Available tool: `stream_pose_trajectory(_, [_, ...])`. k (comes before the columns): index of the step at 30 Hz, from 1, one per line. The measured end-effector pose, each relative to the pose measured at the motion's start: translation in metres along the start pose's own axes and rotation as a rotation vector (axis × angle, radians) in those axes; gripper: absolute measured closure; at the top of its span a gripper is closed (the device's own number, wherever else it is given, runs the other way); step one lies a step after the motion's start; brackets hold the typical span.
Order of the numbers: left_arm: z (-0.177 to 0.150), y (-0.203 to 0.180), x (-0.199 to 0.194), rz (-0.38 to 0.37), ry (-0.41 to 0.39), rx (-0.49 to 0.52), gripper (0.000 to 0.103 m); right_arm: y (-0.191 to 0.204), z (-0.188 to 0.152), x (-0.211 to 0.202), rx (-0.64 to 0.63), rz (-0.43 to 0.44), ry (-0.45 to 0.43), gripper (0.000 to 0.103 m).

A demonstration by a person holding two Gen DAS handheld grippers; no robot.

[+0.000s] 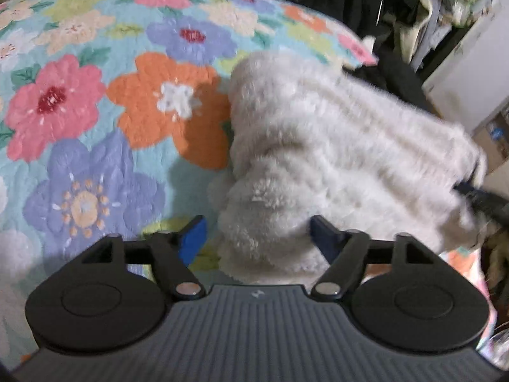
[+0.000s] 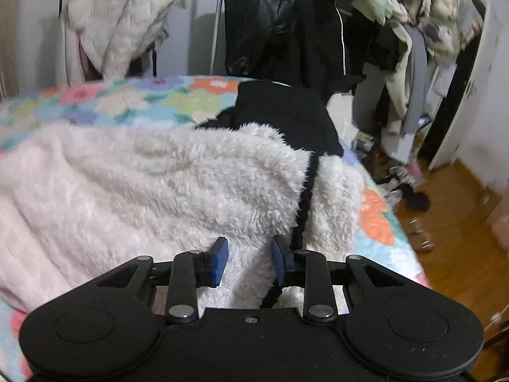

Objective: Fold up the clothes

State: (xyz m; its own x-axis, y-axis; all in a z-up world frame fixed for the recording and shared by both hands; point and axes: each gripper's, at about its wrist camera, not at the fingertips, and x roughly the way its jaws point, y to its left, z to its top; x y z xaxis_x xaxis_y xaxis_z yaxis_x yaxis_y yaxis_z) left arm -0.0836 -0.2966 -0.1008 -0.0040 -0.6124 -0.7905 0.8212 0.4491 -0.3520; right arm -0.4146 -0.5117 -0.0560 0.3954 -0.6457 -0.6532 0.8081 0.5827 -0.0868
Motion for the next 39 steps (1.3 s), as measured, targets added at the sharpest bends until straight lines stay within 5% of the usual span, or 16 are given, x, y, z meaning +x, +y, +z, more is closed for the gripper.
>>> stream_pose_trajectory(4, [-0.004, 0.012, 0.018, -0.085, 0.014, -0.127, 0.023, -0.003, 0.001, -0.017, 0.119, 0.082, -0.035, 0.059])
stream_pose_trajectory(6, [-0.005, 0.019, 0.028, -0.123, 0.012, -0.206, 0.000, -0.002, 0.001, -0.029, 0.167, 0.141, -0.063, 0.059])
stream_pose_trajectory(9, [-0.008, 0.031, 0.047, -0.165, 0.032, -0.340, 0.001, 0.010, 0.000, -0.042, 0.175, 0.274, -0.088, 0.059])
stream_pose_trajectory(10, [-0.009, 0.032, 0.049, -0.200, 0.029, -0.365, 0.004, 0.017, -0.001, -0.043, 0.156, 0.318, -0.086, 0.059])
stream_pose_trajectory(12, [-0.011, 0.031, 0.051, -0.254, 0.009, -0.394, 0.042, 0.034, -0.004, -0.040, 0.105, 0.395, -0.066, 0.059])
stream_pose_trajectory(14, [-0.009, 0.024, 0.042, -0.255, -0.051, -0.374, 0.056, 0.048, -0.010, -0.031, 0.087, 0.438, -0.049, 0.058])
stream_pose_trajectory(18, [0.006, 0.015, 0.006, -0.256, -0.188, -0.326, 0.067, 0.070, -0.010, 0.001, 0.087, 0.403, 0.009, 0.057])
stream_pose_trajectory(20, [0.021, 0.014, -0.019, -0.195, -0.265, -0.264, 0.071, 0.091, -0.010, 0.026, 0.044, 0.395, 0.124, 0.057])
stream_pose_trajectory(23, [0.041, 0.022, -0.060, -0.082, -0.384, -0.198, 0.085, 0.136, -0.021, 0.039, 0.018, 0.564, 0.233, 0.056])
stream_pose_trajectory(24, [0.046, 0.030, -0.077, -0.040, -0.435, -0.202, 0.103, 0.149, -0.022, 0.037, 0.019, 0.620, 0.251, 0.054])
stream_pose_trajectory(26, [0.053, 0.049, -0.109, 0.035, -0.505, -0.200, 0.103, 0.175, -0.026, 0.036, 0.009, 0.682, 0.247, 0.049])
stream_pose_trajectory(28, [0.058, 0.070, -0.133, 0.106, -0.521, -0.219, 0.103, 0.189, -0.031, 0.039, -0.002, 0.647, 0.252, 0.045])
stream_pose_trajectory(32, [0.058, 0.091, -0.130, 0.084, -0.426, -0.293, 0.101, 0.163, -0.023, 0.026, 0.038, 0.604, 0.205, 0.048])
stream_pose_trajectory(35, [0.050, 0.086, -0.103, 0.074, -0.356, -0.275, 0.099, 0.128, -0.012, 0.007, -0.006, 0.414, 0.126, 0.047])
stream_pose_trajectory(38, [0.045, 0.079, -0.075, 0.004, -0.276, -0.284, 0.090, 0.084, -0.008, 0.006, -0.108, 0.132, 0.055, 0.053])
stream_pose_trajectory(39, [0.049, 0.074, -0.065, 0.002, -0.261, -0.257, 0.085, 0.068, -0.008, 0.011, -0.122, 0.074, 0.055, 0.069])
